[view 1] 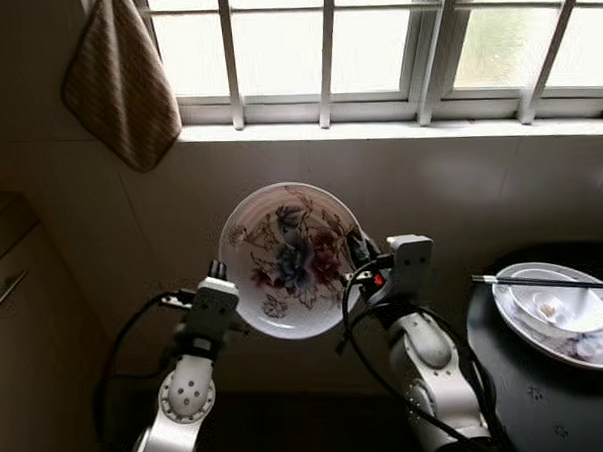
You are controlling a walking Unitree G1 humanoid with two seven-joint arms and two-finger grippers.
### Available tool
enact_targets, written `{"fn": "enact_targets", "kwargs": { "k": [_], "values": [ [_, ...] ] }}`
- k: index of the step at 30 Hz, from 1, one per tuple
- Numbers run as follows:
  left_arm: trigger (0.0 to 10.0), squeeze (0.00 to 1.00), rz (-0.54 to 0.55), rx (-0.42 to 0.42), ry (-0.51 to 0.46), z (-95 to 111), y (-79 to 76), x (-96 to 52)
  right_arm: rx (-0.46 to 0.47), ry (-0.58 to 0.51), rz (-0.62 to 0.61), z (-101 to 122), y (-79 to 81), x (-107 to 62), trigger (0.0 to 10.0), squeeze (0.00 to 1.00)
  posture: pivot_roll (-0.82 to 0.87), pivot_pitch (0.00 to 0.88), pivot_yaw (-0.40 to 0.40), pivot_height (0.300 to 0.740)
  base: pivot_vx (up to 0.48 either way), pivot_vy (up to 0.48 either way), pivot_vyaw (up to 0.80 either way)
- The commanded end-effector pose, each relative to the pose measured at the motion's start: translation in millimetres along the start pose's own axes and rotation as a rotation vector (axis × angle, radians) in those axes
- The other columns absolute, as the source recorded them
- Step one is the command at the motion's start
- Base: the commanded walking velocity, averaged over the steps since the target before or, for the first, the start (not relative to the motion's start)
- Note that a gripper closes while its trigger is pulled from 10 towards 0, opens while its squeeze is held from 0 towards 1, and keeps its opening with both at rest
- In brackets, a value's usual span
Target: Kitchen organization
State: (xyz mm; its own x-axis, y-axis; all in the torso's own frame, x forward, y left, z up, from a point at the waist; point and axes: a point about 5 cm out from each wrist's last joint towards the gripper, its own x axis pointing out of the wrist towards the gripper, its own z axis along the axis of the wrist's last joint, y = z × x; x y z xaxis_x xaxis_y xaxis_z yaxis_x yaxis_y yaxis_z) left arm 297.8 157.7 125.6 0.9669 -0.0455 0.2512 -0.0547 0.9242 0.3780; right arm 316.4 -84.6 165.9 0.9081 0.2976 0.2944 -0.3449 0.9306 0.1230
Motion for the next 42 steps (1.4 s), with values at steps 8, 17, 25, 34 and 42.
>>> {"fn": "enact_targets", "kwargs": {
  "k": [8, 17, 25, 34, 42],
  "values": [
    [10.0, 0.00, -0.018, -0.004, -0.024, 4.7, -5.8, 1.1, 0.001, -0.038, -0.024, 7.4, -5.5, 2.5, 0.0, 0.00, 0.04, 0.000, -0.002, 0.740, 0.000, 0.180, 0.80],
    [10.0, 0.00, -0.009, 0.016, -0.057, 9.0, -2.0, 2.0, -0.008, -0.092, -0.042, 18.9, -6.9, 7.8, 0.0, 0.00, 0.04, 0.000, -0.002, 0.740, 0.000, 0.000, 0.80],
    [10.0, 0.00, 0.000, 0.006, -0.066, 11.0, -1.3, 3.6, -0.029, -0.110, -0.026, 22.9, -3.3, 11.2, 0.0, 0.00, 0.04, 0.000, -0.005, 0.740, 0.000, 0.000, 0.80],
    [10.0, 0.00, 0.009, -0.001, -0.083, 13.4, -1.5, 4.1, -0.035, -0.107, -0.028, 22.1, -2.0, 12.2, 0.0, 0.00, 0.04, 0.000, -0.006, 0.740, 0.000, 0.000, 0.80],
    [10.0, 0.00, 0.024, -0.015, -0.107, 17.5, 0.1, 7.1, -0.047, -0.125, -0.030, 25.2, -1.1, 14.5, 0.0, 0.00, 0.04, 0.000, -0.005, 0.740, 0.000, 0.000, 0.80]
  ]
}}
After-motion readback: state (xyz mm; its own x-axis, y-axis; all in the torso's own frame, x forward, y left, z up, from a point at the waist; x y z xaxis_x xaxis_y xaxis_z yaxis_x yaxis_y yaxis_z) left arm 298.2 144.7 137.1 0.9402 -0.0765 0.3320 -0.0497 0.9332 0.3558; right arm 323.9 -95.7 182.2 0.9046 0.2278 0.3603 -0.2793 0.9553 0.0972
